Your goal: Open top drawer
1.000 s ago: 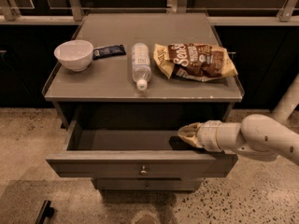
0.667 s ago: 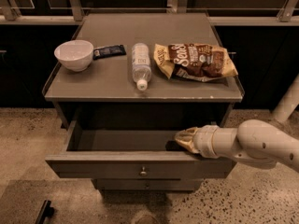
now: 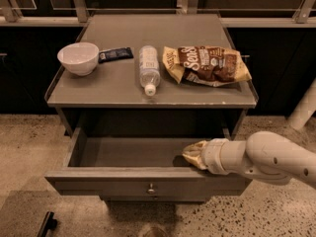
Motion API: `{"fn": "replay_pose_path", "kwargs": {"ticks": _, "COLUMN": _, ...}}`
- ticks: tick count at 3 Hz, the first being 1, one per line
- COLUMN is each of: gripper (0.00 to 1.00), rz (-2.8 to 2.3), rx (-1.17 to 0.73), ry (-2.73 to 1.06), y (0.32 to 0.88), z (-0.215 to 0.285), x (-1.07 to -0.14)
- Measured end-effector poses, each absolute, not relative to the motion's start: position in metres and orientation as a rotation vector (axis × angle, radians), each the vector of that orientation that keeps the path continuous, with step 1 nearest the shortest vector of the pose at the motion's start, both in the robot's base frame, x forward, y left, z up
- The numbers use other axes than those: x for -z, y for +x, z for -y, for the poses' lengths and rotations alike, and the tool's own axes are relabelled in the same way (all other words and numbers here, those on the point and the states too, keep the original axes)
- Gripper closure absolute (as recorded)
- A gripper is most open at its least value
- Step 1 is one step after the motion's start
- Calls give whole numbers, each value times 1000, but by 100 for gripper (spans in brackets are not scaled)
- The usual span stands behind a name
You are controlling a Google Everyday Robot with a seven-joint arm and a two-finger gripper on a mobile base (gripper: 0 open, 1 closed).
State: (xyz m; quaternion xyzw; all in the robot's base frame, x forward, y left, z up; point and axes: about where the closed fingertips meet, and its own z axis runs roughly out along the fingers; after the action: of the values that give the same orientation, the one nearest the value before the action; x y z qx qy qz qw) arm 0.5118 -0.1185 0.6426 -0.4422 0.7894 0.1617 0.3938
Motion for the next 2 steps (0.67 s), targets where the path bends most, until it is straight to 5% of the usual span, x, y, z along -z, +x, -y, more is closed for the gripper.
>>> {"fn": "replay_pose_path", "kwargs": {"ticks": 2, "gripper": 100, "rz": -2110, "rx": -394, "ry": -1071, "y": 479, "z": 106, "x": -645}}
